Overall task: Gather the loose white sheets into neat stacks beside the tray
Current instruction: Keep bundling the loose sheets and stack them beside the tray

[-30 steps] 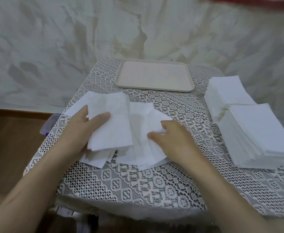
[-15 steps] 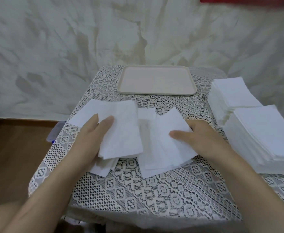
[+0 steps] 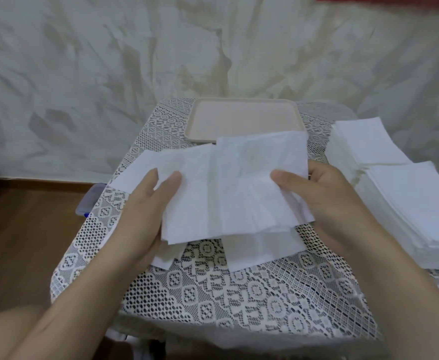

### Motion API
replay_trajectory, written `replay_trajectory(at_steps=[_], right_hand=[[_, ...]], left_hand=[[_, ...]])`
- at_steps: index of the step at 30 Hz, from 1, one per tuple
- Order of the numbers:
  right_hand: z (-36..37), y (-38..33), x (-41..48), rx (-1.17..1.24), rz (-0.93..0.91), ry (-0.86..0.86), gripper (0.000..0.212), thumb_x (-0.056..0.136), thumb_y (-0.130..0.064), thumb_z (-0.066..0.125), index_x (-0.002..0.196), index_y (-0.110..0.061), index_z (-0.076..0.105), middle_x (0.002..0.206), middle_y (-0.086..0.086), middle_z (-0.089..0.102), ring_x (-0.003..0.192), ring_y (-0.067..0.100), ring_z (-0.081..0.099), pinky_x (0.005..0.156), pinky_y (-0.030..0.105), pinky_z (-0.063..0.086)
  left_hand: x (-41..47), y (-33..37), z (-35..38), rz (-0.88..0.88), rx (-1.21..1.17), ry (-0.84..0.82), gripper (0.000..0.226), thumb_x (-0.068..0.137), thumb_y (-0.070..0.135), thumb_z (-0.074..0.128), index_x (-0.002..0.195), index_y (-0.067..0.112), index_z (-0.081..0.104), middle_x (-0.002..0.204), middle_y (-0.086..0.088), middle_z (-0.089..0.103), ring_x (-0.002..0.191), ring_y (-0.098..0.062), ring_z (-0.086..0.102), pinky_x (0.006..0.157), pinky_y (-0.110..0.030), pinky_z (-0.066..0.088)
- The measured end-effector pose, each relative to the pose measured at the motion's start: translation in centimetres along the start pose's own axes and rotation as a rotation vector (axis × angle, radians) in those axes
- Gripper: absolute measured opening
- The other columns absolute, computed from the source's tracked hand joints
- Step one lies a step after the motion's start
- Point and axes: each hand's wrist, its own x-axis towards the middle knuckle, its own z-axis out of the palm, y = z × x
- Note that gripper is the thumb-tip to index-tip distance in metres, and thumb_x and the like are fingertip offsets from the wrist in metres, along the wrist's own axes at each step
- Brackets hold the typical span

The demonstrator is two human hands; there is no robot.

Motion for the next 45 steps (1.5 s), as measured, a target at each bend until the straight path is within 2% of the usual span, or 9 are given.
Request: replay_trajectory(at_steps=[3, 7, 12, 15, 22, 31, 37, 41, 45], right_hand=[[1.6, -0.1, -0.5, -0.200, -0.076, 0.001, 0.008, 0.094, -0.015, 0.070, 0.095, -0.019, 0.077, 0.090, -0.006, 0.080, 0.082, 0.014, 0.077, 0.070, 0.029, 0.063], [2.9, 0.9, -0.1, -0.378, -0.109, 0.076, 0.002, 0.091, -0.022, 0.074, 0.090, -0.021, 0.075, 0.083, -0.011, 0.077, 0.073, 0.008, 0.072, 0.063, 0.028, 0.056], [4.3, 1.8, 0.2, -0.390, -0.112, 0.082, 0.010, 0.090, -0.024, 0.074, 0.085, -0.016, 0.073, 0.079, -0.006, 0.075, 0.068, 0.010, 0.070, 0.061, 0.031, 0.054], [4.6, 1.9, 0.4, -0.372, -0.099, 0.053, 0.010, 0.092, -0.024, 0.073, 0.089, -0.015, 0.074, 0.084, -0.001, 0.076, 0.077, 0.020, 0.073, 0.067, 0.042, 0.059], [3.0, 2.0, 0.6, -0.618, -0.199, 0.104, 0.018, 0.092, -0.032, 0.070, 0.082, -0.017, 0.066, 0.071, -0.005, 0.068, 0.067, 0.020, 0.062, 0.061, 0.039, 0.045], [3.6, 2.1, -0.1, -0.439, -0.129, 0.025, 0.024, 0.092, -0.028, 0.075, 0.076, -0.012, 0.068, 0.062, -0.001, 0.069, 0.056, 0.017, 0.060, 0.057, 0.030, 0.038], [3.7, 1.6, 0.3, -0.497, -0.187, 0.059, 0.029, 0.088, -0.034, 0.077, 0.062, -0.026, 0.065, 0.058, -0.015, 0.060, 0.055, 0.006, 0.049, 0.059, 0.030, 0.036], [3.9, 1.7, 0.1, -0.424, -0.183, 0.015, 0.019, 0.088, -0.030, 0.078, 0.072, -0.021, 0.073, 0.068, -0.002, 0.070, 0.062, 0.020, 0.062, 0.062, 0.033, 0.042], [4.6, 2.3, 0.2, -0.401, -0.177, 0.017, 0.025, 0.089, -0.030, 0.078, 0.072, -0.013, 0.071, 0.068, 0.002, 0.069, 0.064, 0.032, 0.060, 0.061, 0.033, 0.041]], left_hand=[[-0.6, -0.1, 0.6, 0.020, -0.017, -0.065, 0.040, 0.105, 0.030, 0.057, 0.144, 0.022, 0.056, 0.126, 0.001, 0.077, 0.116, -0.022, 0.073, 0.096, -0.044, 0.062], [-1.1, -0.3, 1.3, 0.006, 0.031, -0.059, 0.020, 0.090, 0.044, 0.062, 0.088, 0.060, 0.075, 0.096, 0.012, 0.080, 0.095, -0.030, 0.068, 0.090, -0.056, 0.053], [-1.0, -0.7, 0.6, 0.010, 0.064, -0.107, 0.036, 0.098, 0.047, 0.067, 0.130, 0.031, 0.065, 0.116, -0.009, 0.076, 0.079, -0.029, 0.069, 0.040, -0.032, 0.049], [-0.9, -1.0, 0.4, 0.007, 0.048, -0.116, 0.046, 0.093, 0.039, 0.065, 0.136, 0.024, 0.060, 0.124, -0.005, 0.076, 0.105, -0.025, 0.076, 0.060, -0.030, 0.060], [-0.4, -1.2, 0.1, -0.007, 0.044, -0.103, 0.050, 0.089, 0.039, 0.066, 0.136, 0.024, 0.060, 0.123, -0.004, 0.077, 0.112, -0.025, 0.075, 0.078, -0.038, 0.060], [-0.6, -1.5, 0.1, 0.016, 0.120, -0.123, 0.047, 0.092, 0.057, 0.065, 0.134, 0.036, 0.061, 0.122, -0.021, 0.070, 0.081, -0.037, 0.065, 0.057, -0.041, 0.046], [-0.4, -1.5, 0.0, 0.021, 0.071, -0.141, 0.046, 0.091, 0.055, 0.063, 0.133, 0.036, 0.063, 0.124, -0.020, 0.070, 0.092, -0.040, 0.068, 0.067, -0.054, 0.048], [-0.3, -1.5, -0.1, 0.011, 0.079, -0.149, 0.045, 0.092, 0.057, 0.063, 0.133, 0.037, 0.063, 0.123, -0.026, 0.067, 0.075, -0.036, 0.064, 0.052, -0.042, 0.044], [-0.5, -1.4, 0.0, 0.020, 0.050, -0.141, 0.043, 0.099, 0.050, 0.066, 0.138, 0.031, 0.060, 0.127, -0.014, 0.073, 0.111, -0.048, 0.069, 0.090, -0.081, 0.047]])
